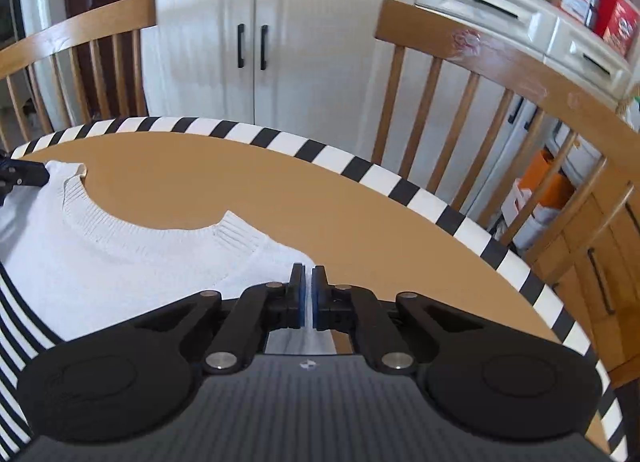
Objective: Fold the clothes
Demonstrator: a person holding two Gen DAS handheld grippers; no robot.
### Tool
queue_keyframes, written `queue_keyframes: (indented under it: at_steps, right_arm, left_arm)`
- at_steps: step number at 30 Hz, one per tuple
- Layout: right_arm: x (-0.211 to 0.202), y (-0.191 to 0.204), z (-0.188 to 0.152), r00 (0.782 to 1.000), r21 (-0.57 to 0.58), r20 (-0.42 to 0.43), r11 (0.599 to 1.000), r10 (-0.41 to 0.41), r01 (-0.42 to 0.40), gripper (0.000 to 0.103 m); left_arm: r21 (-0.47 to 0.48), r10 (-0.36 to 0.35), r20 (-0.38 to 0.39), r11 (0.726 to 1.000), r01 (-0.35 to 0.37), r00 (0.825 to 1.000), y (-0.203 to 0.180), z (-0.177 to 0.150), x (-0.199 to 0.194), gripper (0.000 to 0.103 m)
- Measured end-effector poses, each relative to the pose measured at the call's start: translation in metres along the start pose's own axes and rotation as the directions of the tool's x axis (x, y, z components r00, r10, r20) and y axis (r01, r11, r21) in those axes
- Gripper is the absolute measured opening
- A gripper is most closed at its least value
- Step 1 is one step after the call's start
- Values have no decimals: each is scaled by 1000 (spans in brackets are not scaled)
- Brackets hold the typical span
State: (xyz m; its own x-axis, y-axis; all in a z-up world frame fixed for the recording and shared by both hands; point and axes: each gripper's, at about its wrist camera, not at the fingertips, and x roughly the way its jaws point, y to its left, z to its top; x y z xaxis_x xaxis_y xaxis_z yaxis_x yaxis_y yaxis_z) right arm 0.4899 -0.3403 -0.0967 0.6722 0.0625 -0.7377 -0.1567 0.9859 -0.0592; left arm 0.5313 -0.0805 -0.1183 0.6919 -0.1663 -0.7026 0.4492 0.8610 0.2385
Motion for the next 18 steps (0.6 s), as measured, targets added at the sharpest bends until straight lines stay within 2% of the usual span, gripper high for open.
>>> queue_keyframes:
  at_steps: [1, 2, 3, 4, 6, 8, 10, 12, 15, 18]
  right_arm:
    - [0, -1, -1, 1000, 7, 1, 1000, -5, 5, 12]
    - [-1, -3, 0, 1000, 16, -6, 1000, -3, 3, 18]
    - [-8, -8, 1, 1000, 34, -4, 999, 8, -8, 32]
    - [-17, -14, 2, 1000, 57, 5, 998, 21, -21, 38]
    - [-50, -35, -5, 997, 69, 53, 996, 56, -59, 38]
    - [-83, -61, -19, 995, 50, 69, 996, 72, -75, 38]
    - [-106, -91, -42, 998, 48, 21, 997, 57, -58, 39]
    - [-118, -118, -69, 996, 106, -54, 992, 74, -68, 38]
    - [-129, -135, -104, 988, 177, -129, 983, 80, -57, 37]
    - [-131, -136, -127, 980, 216, -181, 975, 83, -42, 36]
  left_arm:
    - [13, 6, -6, 1000, -6, 1000, -1, 1, 0, 5]
    - [11, 6, -15, 1000, -6, 1000, 0, 1, -2, 15]
    - [-11, -2, -17, 1000, 1, 1000, 4, -1, -9, 27]
    - [-43, -16, -1, 999, 16, 1000, 10, -4, -21, 32]
    - [-83, -41, 64, 995, 46, 997, 31, -20, -57, 47]
    - [-81, -26, 84, 996, 33, 996, 51, -50, -95, 57]
    - [-50, 17, 31, 999, -15, 999, 67, -84, -120, 56]
    - [-46, 63, -47, 997, -65, 997, 80, -118, -143, 56]
    - [-133, 54, -145, 988, -74, 988, 95, -156, -158, 56]
    - [-183, 51, -186, 979, -86, 981, 97, -178, -166, 56]
